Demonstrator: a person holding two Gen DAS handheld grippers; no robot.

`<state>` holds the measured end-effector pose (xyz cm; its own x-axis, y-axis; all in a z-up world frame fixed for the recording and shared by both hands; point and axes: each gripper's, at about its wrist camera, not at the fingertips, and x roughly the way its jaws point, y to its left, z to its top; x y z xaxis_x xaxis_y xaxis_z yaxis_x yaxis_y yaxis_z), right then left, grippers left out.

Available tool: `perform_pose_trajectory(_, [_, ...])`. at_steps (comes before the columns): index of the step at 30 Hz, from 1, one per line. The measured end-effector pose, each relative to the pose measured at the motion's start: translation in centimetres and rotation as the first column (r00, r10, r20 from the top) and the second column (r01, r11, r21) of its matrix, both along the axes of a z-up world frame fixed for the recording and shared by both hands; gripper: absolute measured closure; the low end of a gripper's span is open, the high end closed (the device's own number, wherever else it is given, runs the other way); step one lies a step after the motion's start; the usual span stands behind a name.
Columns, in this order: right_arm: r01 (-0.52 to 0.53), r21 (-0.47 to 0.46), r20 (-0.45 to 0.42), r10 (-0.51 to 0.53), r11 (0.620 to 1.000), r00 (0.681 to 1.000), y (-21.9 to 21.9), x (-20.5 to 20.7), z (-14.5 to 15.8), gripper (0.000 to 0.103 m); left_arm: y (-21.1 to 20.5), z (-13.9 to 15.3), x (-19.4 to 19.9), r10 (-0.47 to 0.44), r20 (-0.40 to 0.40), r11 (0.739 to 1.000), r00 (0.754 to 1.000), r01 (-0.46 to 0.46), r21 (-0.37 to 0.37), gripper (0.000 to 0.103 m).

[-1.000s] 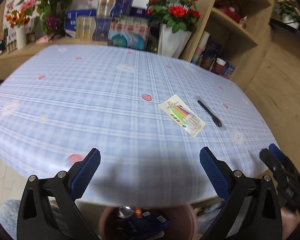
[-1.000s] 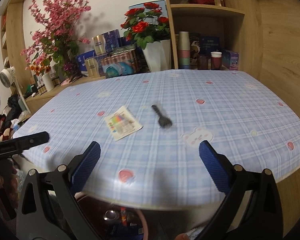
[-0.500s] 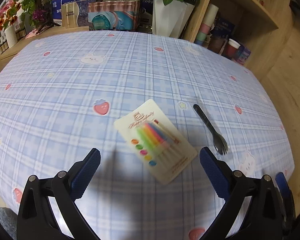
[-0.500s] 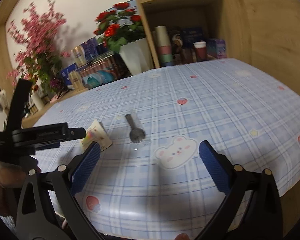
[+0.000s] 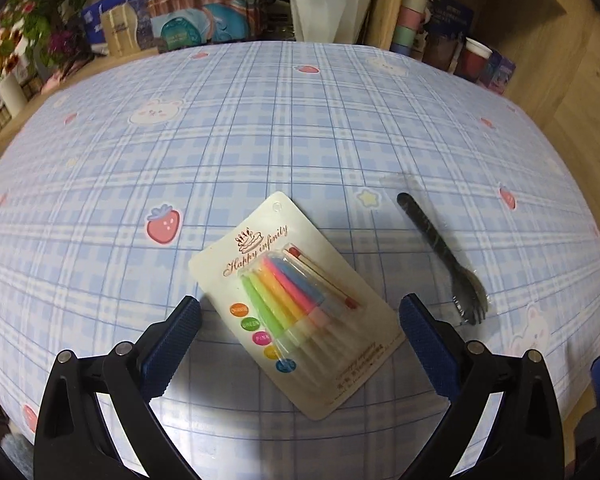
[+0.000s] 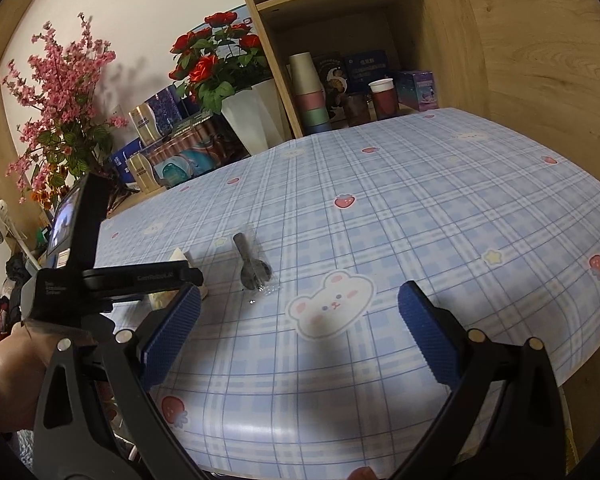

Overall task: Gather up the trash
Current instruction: 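Grasp the candle card with the left tool while the right tool grasps the plastic-wrapped fork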

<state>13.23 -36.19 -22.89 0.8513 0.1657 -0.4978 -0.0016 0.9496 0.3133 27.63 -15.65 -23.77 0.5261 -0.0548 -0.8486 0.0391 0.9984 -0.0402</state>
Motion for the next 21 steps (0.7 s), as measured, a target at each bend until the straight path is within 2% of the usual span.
perform_pose_trajectory(8, [-0.010,-0.020,-0.006,0.010,1.000,1.000,0.5,0.3,0.0,0.006,2.6,-0.4,-1.2,-0.056,-0.002,0.997,0.998,0.056,0.045,0.006])
perform_pose_trajectory(10, [-0.015,-0.026,-0.005,0.015,1.000,1.000,0.7,0.2,0.0,0.006,3.4,-0.4,-1.3,-0.044,-0.006,0.998,0.999,0.044,0.039,0.006])
perform_pose_trajectory(15, [-0.029,-0.040,-0.008,0.029,0.999,1.000,1.2,0.2,-0.1,0.006,5.8,0.0,-0.9,0.055,-0.006,0.998,0.998,-0.055,-0.001,0.006])
perform_pose_trajectory(21, [-0.066,-0.038,-0.035,0.065,0.997,0.997,1.7,0.5,-0.4,0.006,5.3,-0.1,0.0,0.033,0.017,0.999,0.999,-0.033,0.020,0.007])
